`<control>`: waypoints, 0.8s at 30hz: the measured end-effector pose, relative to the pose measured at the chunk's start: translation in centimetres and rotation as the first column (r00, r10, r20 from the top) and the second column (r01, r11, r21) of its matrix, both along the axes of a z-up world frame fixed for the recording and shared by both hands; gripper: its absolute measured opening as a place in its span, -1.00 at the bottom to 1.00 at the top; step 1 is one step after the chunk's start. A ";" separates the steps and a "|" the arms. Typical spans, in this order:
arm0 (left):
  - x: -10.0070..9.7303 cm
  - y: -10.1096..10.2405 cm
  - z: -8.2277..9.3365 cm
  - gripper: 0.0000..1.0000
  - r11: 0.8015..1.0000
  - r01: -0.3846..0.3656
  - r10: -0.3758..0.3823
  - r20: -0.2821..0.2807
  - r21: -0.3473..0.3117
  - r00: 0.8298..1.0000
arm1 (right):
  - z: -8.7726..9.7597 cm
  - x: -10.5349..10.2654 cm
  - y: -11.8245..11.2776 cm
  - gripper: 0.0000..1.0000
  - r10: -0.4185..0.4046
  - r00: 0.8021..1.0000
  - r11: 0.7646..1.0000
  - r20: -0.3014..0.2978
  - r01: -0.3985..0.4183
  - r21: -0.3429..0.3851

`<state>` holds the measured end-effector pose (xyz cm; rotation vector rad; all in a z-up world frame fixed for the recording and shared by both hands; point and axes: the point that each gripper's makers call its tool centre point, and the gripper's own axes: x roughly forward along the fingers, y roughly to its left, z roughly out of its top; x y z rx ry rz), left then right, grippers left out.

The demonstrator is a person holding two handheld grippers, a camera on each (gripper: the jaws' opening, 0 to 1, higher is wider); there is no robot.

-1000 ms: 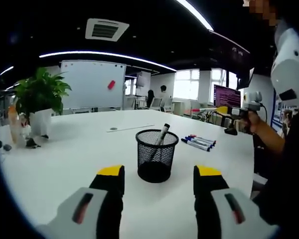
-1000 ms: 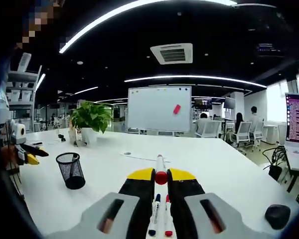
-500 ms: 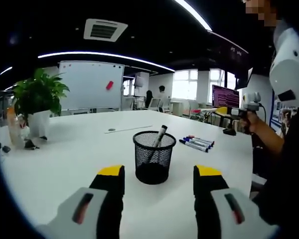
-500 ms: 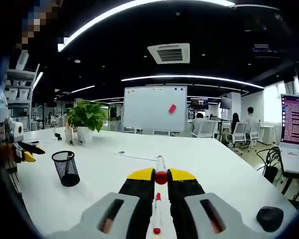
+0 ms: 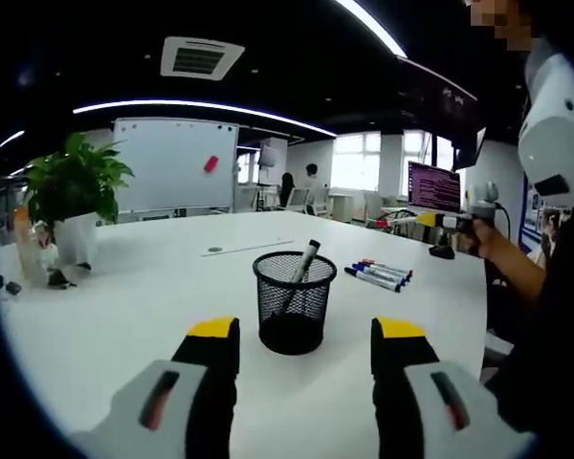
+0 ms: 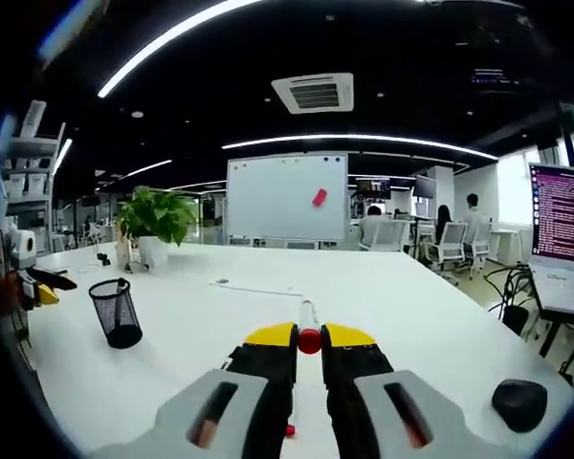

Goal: Pick up the whiteboard markers from the pen holder and place them facing the whiteboard neatly

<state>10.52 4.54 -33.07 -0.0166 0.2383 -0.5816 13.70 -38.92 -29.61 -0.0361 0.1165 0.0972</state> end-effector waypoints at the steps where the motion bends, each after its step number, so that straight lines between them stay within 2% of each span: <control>1: 0.0 0.0 0.0 0.13 1.000 -0.002 0.002 -0.001 0.000 1.000 | -0.2 0.1 -0.1 -0.74 -0.005 1.000 1.000 -0.005 0.005 -0.006; 9: -0.1 0.1 -0.3 0.12 1.000 -0.008 0.008 -0.009 0.002 1.000 | -2.3 0.4 -0.2 -0.74 -0.017 0.999 1.000 -0.050 0.017 -0.007; 19: -0.2 0.0 -0.2 0.12 1.000 -0.012 0.011 -0.005 -0.008 1.000 | -4.0 0.8 0.0 -0.74 -0.013 0.996 1.000 -0.088 0.014 0.008; 24: -0.2 -0.3 -0.5 0.12 1.000 -0.004 0.004 -0.013 -0.003 1.000 | -5.9 1.1 0.5 -0.74 -0.011 0.993 1.000 -0.118 0.012 0.005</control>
